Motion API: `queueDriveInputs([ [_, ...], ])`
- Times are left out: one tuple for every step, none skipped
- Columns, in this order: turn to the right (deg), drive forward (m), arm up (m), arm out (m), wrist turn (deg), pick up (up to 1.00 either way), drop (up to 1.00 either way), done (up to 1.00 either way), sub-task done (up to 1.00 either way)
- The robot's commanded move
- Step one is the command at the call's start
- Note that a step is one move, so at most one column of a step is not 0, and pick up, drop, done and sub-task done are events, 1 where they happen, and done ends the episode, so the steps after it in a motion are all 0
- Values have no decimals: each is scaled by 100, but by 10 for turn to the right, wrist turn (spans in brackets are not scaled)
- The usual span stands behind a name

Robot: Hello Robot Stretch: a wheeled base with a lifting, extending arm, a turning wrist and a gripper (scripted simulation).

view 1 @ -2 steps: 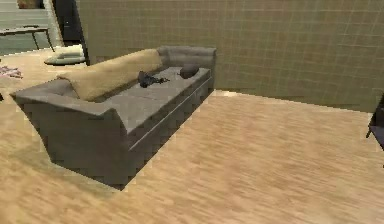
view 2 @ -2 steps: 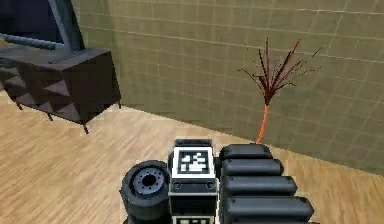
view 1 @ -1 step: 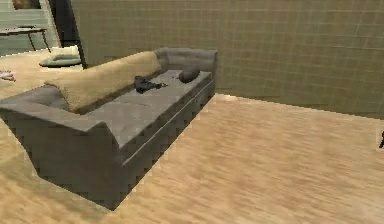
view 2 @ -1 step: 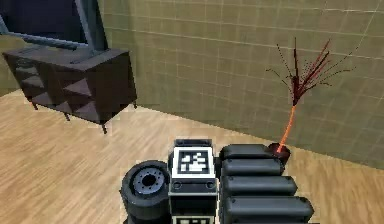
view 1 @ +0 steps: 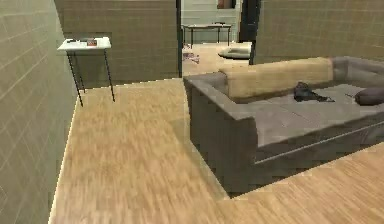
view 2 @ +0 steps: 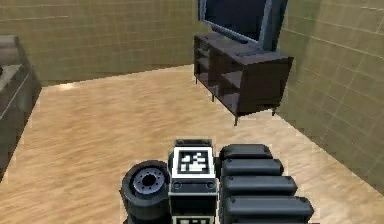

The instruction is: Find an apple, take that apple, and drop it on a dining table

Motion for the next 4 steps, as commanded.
queueDriveInputs([
  [-180,0,0,0,0,0,0,0,0],
  [0,100,0,0,0,0,0,0,0],
  [0,100,0,0,0,0,0,0,0],
  [-90,0,0,0,0,0,0,0,0],
])
